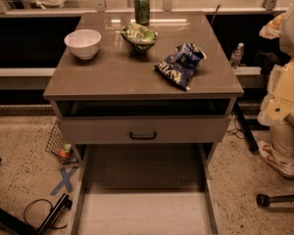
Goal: Place green jalapeno chip bag into middle drawer
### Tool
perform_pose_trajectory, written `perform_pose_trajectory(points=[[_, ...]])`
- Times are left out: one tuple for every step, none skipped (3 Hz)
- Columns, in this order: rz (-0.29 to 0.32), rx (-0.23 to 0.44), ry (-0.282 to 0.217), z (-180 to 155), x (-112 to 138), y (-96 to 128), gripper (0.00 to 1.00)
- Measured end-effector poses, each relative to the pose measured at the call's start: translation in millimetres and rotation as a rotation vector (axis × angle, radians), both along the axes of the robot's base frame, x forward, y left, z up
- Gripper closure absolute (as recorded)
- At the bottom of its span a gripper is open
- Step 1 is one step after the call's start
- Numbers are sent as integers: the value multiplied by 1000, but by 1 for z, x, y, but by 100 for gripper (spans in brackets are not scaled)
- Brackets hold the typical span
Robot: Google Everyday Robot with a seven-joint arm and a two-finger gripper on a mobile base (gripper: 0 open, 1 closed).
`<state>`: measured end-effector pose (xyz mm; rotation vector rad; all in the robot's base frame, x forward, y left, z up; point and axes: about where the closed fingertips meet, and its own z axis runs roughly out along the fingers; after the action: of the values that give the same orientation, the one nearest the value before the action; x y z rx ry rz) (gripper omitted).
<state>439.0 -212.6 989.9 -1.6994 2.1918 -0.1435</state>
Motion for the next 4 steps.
perform_pose_trajectory(points=[[0, 0, -1, 0, 0, 0, 0], [19, 55, -57, -5, 37, 5, 0], [39, 138, -142, -9, 106, 10, 0], [53, 201, -227, -4, 164, 13, 0]])
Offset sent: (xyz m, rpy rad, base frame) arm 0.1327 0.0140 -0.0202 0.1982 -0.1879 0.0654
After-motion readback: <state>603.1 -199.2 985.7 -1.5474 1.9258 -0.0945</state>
